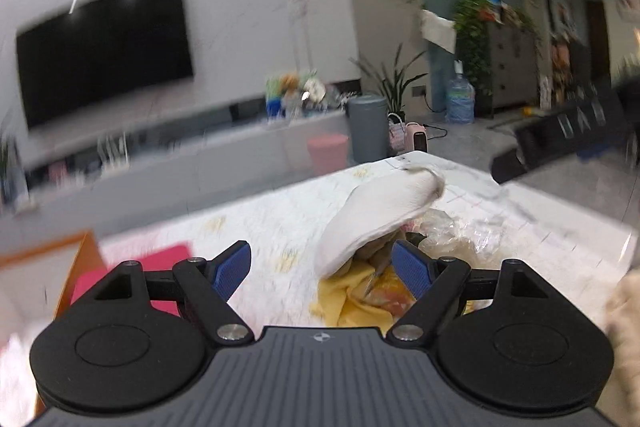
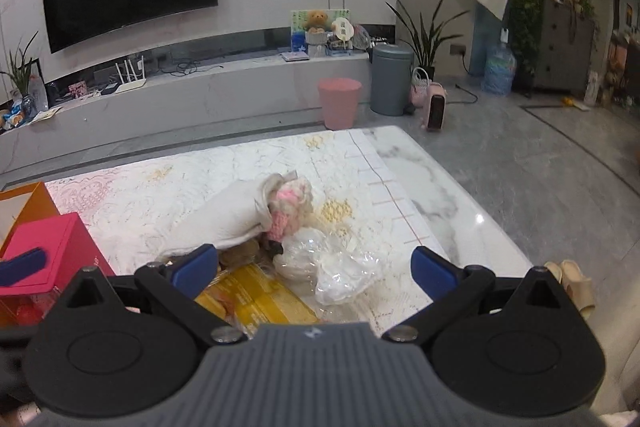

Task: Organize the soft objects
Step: 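Reach the left tool to the cream cloth and close on it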

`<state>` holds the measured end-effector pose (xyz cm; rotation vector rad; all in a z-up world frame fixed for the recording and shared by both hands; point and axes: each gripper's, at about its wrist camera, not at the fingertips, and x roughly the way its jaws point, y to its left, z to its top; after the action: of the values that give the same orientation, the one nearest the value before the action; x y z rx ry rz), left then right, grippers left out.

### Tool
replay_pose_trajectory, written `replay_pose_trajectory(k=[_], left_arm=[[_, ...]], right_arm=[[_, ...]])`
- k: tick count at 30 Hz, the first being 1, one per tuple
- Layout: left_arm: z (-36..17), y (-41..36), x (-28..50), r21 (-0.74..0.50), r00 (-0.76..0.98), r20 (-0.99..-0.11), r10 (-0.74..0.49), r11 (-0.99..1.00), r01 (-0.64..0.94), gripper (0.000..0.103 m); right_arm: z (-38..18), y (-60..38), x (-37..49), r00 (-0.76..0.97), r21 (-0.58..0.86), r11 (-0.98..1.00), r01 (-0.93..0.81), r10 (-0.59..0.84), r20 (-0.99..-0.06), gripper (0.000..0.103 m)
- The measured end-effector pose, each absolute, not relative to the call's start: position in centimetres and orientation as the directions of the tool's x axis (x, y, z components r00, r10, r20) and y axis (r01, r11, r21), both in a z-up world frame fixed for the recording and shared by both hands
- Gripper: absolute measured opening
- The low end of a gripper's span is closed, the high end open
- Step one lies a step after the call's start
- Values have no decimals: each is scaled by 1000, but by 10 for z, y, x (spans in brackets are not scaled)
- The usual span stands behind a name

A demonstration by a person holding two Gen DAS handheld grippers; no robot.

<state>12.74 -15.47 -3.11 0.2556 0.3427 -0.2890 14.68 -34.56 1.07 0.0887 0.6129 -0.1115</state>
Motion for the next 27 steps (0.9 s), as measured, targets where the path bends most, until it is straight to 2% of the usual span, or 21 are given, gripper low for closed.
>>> replay_pose_trajectory(k=[3,7,10,13,16,18,19,21,22,24,27], left_arm=[[-48,-177,140,291,913,-354,-205,903,315,93],[-60,-192,167,271,895,-408,-178,913,305,89],[-64,-195,179,288,906,-399,-140,919,269,88],[-64,-195,188,270,898,-411,-157,920,284,85],[-64,-192,192,234,880,-432,-198,918,321,71],[-63,-189,193,201,869,-433,-241,913,354,54],[-63,-188,193,194,866,-430,-255,911,364,50],[-64,-188,193,209,871,-428,-242,911,356,33],[-65,-189,194,209,872,-428,-237,913,351,30],[-65,-185,193,182,864,-433,-256,914,362,16],[-64,-183,191,184,845,-457,-276,900,394,12]], right_arm=[[4,-344,149,805,47,988,146,-91,-587,101],[-9,-336,157,790,35,994,108,-64,-610,101],[-20,-330,168,771,44,990,137,-78,-632,101],[-28,-323,177,751,47,991,129,-66,-657,101],[-30,-321,181,754,26,989,144,-92,-651,101],[-30,-325,181,758,40,989,146,-85,-646,101],[-30,-328,181,758,51,987,153,-84,-647,101],[-33,-337,183,747,67,983,169,-84,-659,100],[-34,-342,183,742,71,981,183,-90,-664,100],[-36,-350,182,736,77,975,208,-104,-669,101],[-37,-359,180,736,85,969,233,-119,-667,101]])
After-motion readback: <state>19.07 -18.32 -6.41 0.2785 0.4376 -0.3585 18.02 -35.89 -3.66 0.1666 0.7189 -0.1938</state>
